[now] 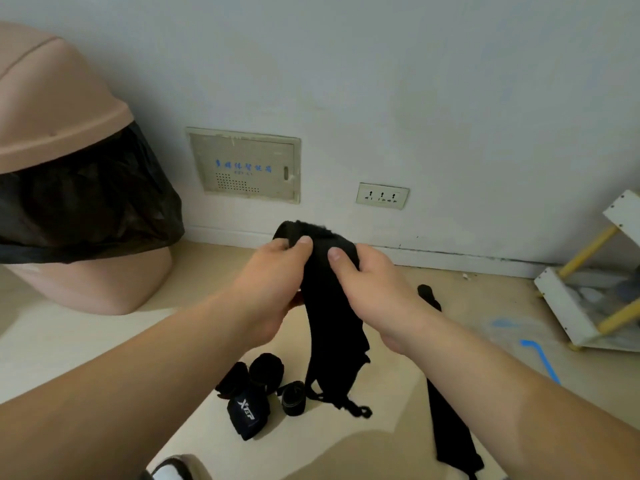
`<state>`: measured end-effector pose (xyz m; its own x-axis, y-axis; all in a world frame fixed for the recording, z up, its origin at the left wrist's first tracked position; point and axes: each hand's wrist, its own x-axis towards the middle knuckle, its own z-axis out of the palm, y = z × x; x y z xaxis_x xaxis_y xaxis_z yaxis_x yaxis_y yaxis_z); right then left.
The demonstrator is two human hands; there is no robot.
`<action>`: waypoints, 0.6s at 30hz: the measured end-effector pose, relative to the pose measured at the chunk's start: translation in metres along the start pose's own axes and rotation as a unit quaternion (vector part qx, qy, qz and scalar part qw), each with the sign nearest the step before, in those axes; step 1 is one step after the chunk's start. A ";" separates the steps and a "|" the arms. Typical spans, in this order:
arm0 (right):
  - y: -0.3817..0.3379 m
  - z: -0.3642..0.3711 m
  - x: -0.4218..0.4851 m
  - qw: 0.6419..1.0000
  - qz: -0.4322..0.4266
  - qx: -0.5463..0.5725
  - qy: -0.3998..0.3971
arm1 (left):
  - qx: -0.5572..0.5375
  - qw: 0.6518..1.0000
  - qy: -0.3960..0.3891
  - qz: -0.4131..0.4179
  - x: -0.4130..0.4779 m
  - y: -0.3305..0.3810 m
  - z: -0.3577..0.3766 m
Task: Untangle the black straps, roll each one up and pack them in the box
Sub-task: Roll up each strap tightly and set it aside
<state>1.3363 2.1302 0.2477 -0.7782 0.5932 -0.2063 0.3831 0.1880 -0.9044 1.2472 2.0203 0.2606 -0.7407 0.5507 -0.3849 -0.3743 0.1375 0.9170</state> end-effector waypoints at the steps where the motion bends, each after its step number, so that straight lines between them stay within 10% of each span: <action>1: -0.001 -0.001 0.004 1.000 0.009 0.012 0.012 | 0.035 0.999 -0.020 0.002 -0.003 -0.005 0.005; 11: -0.002 -0.020 0.032 0.972 0.106 0.149 0.147 | 0.156 0.980 -0.124 -0.024 -0.017 -0.039 0.030; 18: 0.004 -0.038 0.020 0.989 0.111 0.099 0.014 | 0.126 0.987 -0.097 0.018 -0.010 -0.029 0.030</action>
<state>1.3414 2.1726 0.2540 -0.6713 0.6243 -0.3994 0.4349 -0.1046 -0.8944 1.2826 2.0358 0.2409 -0.6216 0.7028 -0.3459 -0.1809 0.3009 0.9363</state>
